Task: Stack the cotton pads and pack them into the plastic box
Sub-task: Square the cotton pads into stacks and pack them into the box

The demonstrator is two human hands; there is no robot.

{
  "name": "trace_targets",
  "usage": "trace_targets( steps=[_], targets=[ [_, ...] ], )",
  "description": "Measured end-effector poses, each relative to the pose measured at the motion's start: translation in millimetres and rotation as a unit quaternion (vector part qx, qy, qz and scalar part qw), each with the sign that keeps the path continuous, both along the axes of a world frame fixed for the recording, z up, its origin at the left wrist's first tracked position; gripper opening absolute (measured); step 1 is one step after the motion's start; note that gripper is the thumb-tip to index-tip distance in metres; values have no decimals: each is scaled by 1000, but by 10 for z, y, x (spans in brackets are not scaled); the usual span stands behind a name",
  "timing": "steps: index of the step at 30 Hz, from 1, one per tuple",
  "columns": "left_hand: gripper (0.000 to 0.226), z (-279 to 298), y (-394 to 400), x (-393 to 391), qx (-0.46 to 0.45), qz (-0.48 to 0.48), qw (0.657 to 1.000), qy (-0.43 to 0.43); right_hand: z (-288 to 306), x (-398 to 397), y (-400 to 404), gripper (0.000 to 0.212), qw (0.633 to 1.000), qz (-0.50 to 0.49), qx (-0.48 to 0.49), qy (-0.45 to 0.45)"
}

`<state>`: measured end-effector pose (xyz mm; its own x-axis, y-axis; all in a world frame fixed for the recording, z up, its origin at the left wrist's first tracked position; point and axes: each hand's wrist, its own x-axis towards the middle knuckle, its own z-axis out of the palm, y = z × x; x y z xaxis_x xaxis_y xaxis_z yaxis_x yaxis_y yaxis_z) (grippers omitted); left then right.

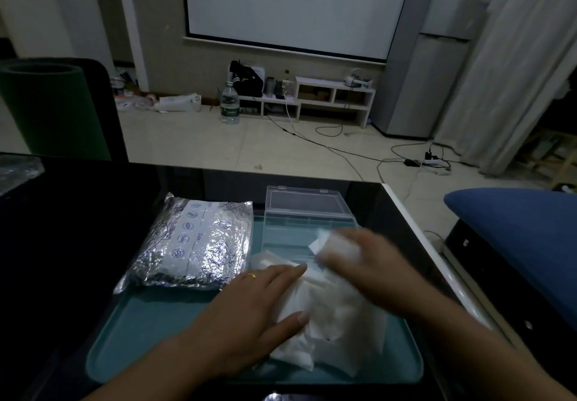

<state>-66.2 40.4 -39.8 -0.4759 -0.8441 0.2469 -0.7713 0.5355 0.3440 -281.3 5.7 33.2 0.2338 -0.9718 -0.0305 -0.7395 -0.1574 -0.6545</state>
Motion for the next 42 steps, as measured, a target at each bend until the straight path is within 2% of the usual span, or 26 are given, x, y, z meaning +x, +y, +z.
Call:
trace_targets(
  steps=[2,3,4,6,8,11,14,16,20,22,24,27,29,31,32,34,36,38,40,42],
  targets=[
    [67,-10,26,-15,-3,5,1000,-3,-200,-36,124,72,985,47,23,165],
    [64,-30,34,-29,-20,11,1000,-11,-249,-70,144,76,983,46,-4,177],
    [60,-51,34,-32,-44,19,999,-21,-233,-94,141,69,987,30,-52,147],
    [56,-77,26,-51,-88,36,995,-23,-164,-135,67,41,987,-26,-148,62],
    [53,-70,31,-94,-115,46,992,-16,-88,-141,-132,23,982,-71,-172,29],
    [54,-73,29,-158,-141,22,989,-36,-113,-50,-517,25,986,-61,-68,143],
    [57,-147,39,-193,-145,-18,984,-106,-287,107,-792,33,969,-31,6,247],
    [57,-187,35,-184,-125,-41,982,-139,-375,235,-877,34,963,-23,33,266],
    [56,-204,25,-144,-123,-50,981,-140,-401,447,-980,46,955,-44,71,285],
    [55,-174,22,-149,-117,-46,982,-138,-450,480,-1024,49,956,-74,68,277],
    [54,-132,27,-148,-101,-52,987,-116,-447,496,-1025,38,965,-70,56,248],
    [51,-110,27,-134,-116,-36,989,-86,-198,429,-814,15,993,-54,-12,100],
    [55,-58,40,-114,-82,-11,996,-30,52,289,-542,9,996,-54,-68,-23],
    [63,-43,20,-75,-25,14,999,25,173,127,-271,7,990,-49,-61,-113],
    [66,-50,4,-69,-23,25,999,38,159,57,-136,9,993,-37,-32,-109],
    [69,-36,-14,-43,-14,59,997,55,-81,-46,-1,22,1000,-17,6,21],
    [64,-28,-15,-49,-31,89,995,30,-343,-144,81,39,986,-20,-59,153],
    [56,-59,9,-37,-68,117,991,-8,-470,-223,142,45,982,-34,-119,141],
    [52,-62,45,-50,-69,136,988,-24,-499,-259,238,42,984,-42,-156,71],
    [49,-62,97,-114,-85,144,986,-7,-526,-233,330,50,980,-41,-193,5]
  ],
)
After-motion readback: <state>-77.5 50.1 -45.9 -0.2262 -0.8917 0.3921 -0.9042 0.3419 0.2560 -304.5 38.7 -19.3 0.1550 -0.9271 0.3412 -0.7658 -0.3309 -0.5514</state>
